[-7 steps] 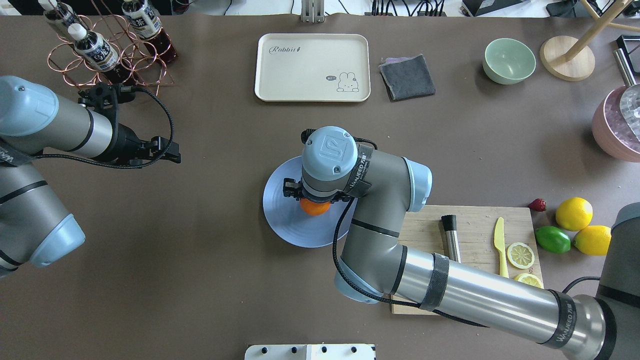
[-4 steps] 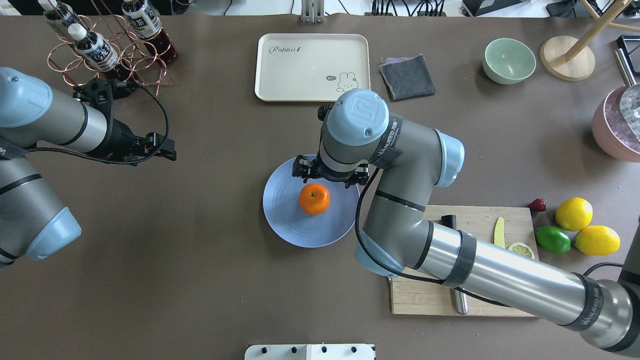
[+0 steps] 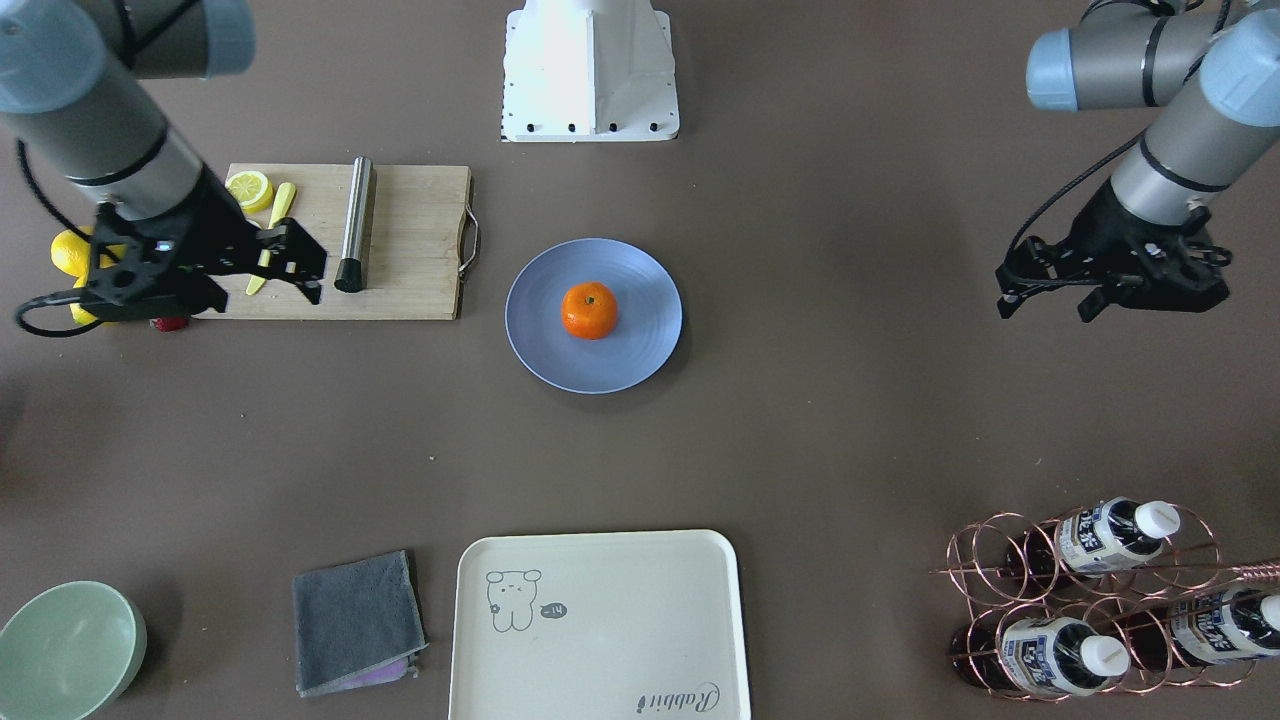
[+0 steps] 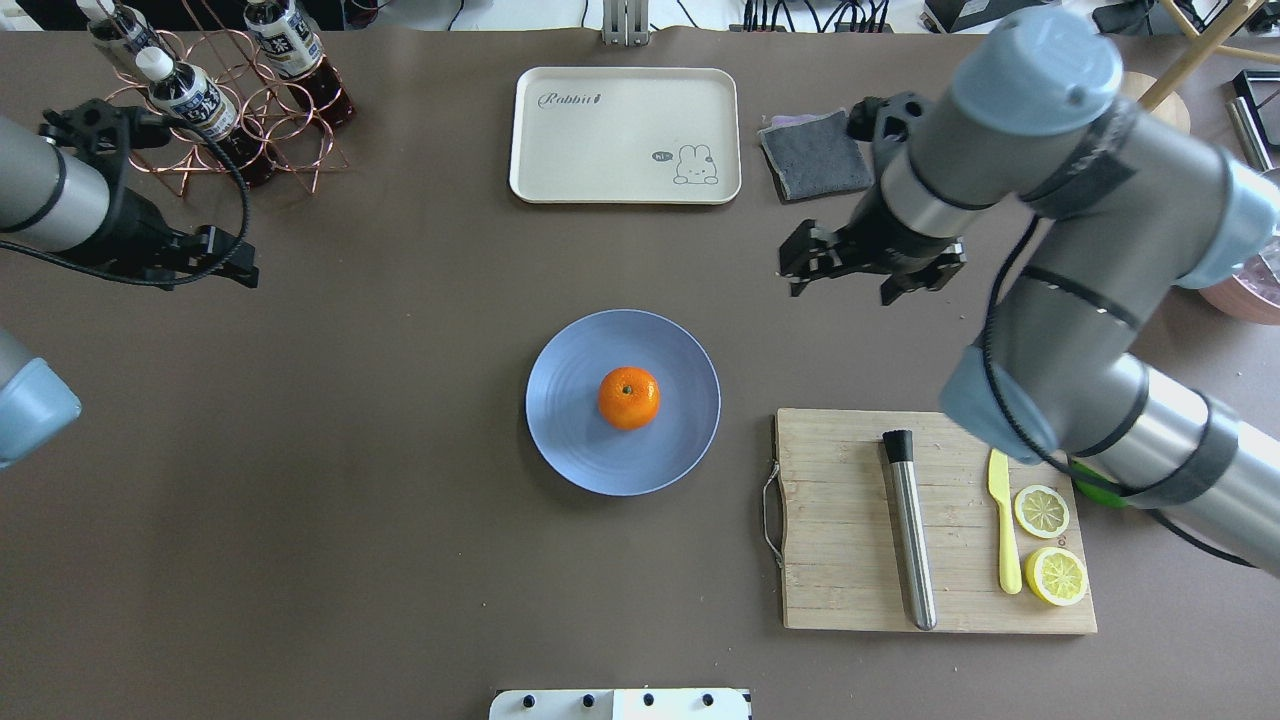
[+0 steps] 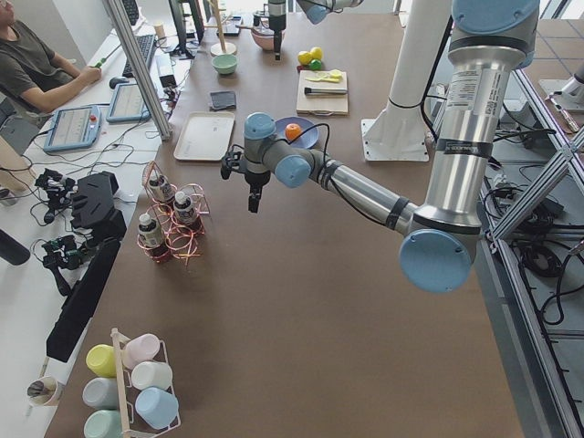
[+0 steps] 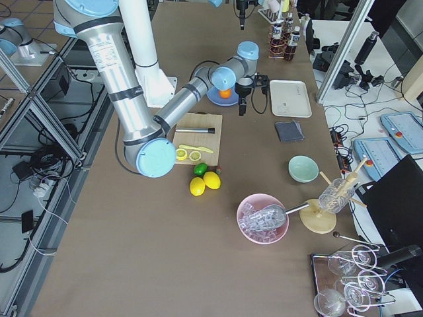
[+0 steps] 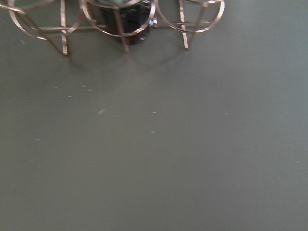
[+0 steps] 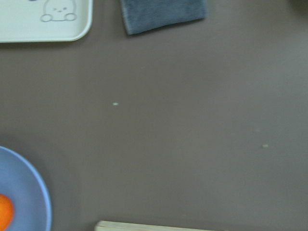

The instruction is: Pick orange to plate

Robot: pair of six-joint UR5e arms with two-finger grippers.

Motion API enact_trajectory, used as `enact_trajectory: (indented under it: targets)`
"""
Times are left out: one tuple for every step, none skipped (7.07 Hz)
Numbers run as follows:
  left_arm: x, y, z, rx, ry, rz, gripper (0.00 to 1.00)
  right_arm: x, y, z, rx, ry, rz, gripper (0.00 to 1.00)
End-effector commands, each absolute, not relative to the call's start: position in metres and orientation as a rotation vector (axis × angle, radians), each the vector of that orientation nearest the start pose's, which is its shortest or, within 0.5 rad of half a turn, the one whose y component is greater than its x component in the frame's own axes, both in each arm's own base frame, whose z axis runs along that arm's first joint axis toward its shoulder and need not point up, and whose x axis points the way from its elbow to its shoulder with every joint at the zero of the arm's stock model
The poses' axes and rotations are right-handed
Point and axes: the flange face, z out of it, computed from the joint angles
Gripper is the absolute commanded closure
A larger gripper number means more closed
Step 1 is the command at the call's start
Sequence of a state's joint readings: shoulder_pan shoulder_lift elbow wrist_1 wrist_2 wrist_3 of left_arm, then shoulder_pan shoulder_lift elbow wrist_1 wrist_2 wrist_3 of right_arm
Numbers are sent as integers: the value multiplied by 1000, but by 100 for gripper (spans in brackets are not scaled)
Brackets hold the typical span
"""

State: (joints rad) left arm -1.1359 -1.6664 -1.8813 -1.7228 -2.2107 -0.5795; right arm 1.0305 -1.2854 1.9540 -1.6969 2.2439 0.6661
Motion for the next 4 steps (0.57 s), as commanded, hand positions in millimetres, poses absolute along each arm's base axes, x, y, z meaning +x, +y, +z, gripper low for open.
enact_trajectory:
  targets:
    - [17,-497,523,178,748,145,3,-58,-495,483,109,-770,-236,0]
    - [-21,-488,546,166,799,117,3,0,-480,546,113,-751,-291,0]
    - [-31,-476,554,156,821,92,3,48,-470,583,129,-743,-307,0]
    - [-32,-476,564,143,820,85,3,67,-460,590,143,-738,-299,0]
